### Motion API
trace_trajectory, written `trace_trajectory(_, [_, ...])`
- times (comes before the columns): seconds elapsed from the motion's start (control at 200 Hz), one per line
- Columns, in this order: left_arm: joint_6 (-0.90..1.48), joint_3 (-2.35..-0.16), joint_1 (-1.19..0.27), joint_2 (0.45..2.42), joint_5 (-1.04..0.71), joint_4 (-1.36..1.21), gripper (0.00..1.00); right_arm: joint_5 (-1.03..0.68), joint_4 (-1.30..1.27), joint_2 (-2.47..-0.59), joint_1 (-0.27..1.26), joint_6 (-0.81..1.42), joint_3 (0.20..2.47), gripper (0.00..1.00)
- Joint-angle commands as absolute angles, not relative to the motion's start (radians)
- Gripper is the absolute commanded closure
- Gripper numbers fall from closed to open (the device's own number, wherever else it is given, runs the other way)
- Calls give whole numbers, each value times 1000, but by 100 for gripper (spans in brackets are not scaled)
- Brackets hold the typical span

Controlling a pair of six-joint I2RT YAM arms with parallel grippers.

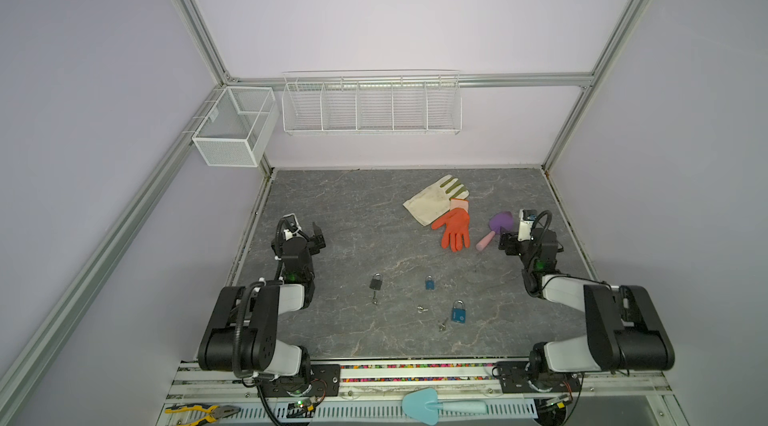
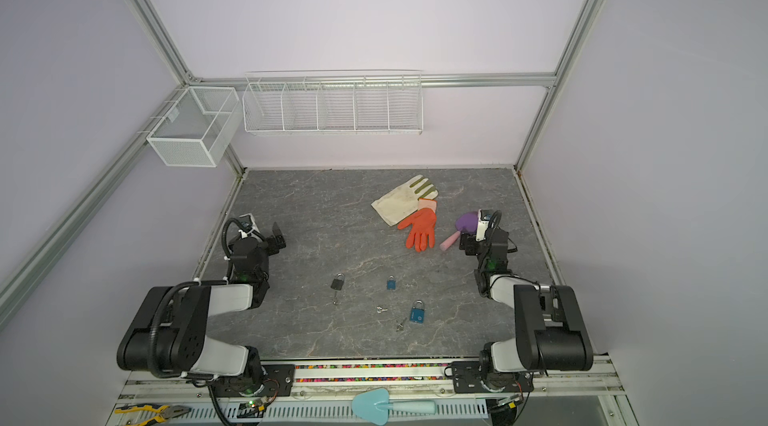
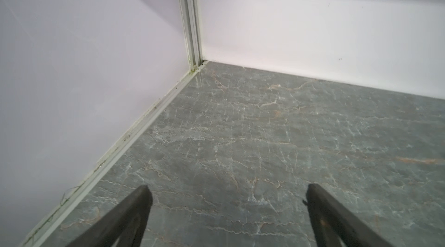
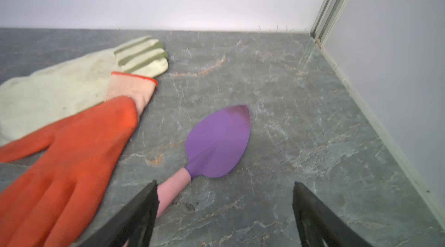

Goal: Unlock with the key

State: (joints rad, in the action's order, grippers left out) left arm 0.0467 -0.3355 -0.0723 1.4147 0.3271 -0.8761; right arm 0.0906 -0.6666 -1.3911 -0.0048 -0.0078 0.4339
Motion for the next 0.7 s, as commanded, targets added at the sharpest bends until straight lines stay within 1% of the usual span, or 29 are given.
trace_trajectory(0.0, [99,-348,-68,1272,372,-717,0,145,-506,-1284,-2,30,491,11])
trace_trajectory(0.075, [203,-404,-67,1160,393,-506,0,170,-356,-1220,-7,143,551,11])
trace_trajectory(0.14, [268,-451,-67,1079,350,-348,0,188,-174,-1182,-8,254,623,11])
trace_trajectory(0.195, [330,-489,-67,1018,315,-229,0,201,-28,-1169,-8,355,682,11])
trace_trajectory(0.28, [479,-523,-67,935,343,-78,0,200,139,-1164,-10,515,723,11])
trace_trajectory(0.355, [611,-485,-66,868,377,-57,0,74,196,-1161,-11,529,736,11])
trace_trajectory(0.43, [678,-467,-58,803,304,-26,0,2,256,-1142,3,555,734,12])
trace_trajectory(0.505, [714,-490,-60,728,228,81,0,2,324,-1107,53,558,741,12])
trace_trajectory(0.585, [715,-474,-60,653,136,127,0,38,418,-1090,145,540,776,12])
trace_trajectory(0.65, [739,-461,-61,601,95,180,0,43,481,-1089,199,537,804,12])
trace_trajectory(0.695, [736,-463,-61,576,69,228,0,59,518,-1094,271,538,823,12])
